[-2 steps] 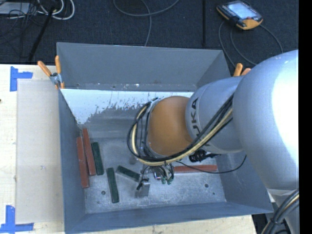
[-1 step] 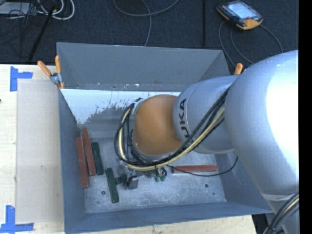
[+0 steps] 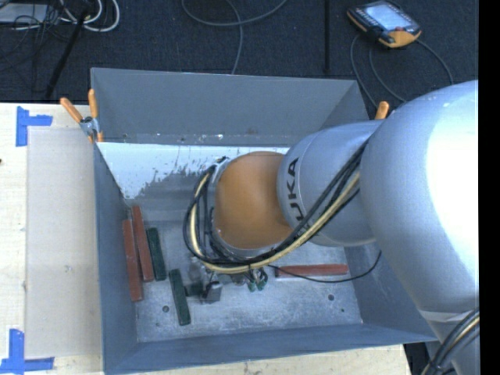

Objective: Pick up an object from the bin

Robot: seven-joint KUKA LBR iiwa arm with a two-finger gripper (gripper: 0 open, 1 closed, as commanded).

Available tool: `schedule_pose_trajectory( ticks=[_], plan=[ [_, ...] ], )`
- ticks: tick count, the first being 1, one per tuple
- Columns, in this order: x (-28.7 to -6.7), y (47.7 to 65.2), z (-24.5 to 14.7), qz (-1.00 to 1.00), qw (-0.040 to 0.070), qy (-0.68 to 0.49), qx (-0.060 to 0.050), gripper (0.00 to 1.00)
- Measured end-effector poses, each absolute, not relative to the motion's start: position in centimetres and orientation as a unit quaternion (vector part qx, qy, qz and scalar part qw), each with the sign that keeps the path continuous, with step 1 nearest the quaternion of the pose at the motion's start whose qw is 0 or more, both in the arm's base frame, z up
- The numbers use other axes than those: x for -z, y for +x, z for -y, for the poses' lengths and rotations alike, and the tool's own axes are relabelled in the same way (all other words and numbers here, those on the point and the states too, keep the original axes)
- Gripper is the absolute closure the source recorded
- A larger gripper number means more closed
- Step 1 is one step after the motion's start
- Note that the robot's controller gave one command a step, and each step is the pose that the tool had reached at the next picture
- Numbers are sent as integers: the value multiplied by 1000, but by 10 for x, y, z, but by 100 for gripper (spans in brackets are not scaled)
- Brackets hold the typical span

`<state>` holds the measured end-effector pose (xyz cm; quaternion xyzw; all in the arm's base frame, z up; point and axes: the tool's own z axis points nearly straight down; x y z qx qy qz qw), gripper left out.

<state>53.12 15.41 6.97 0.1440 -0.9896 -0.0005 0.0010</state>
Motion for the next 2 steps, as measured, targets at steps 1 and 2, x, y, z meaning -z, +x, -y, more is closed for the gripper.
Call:
schedule_pose_trajectory(
  ticks=[1, 2],
  plan=[
    [-187, 553, -150, 988, 0, 157, 0, 100],
    [-187, 553, -150, 988, 0, 157, 0, 100]
  ],
)
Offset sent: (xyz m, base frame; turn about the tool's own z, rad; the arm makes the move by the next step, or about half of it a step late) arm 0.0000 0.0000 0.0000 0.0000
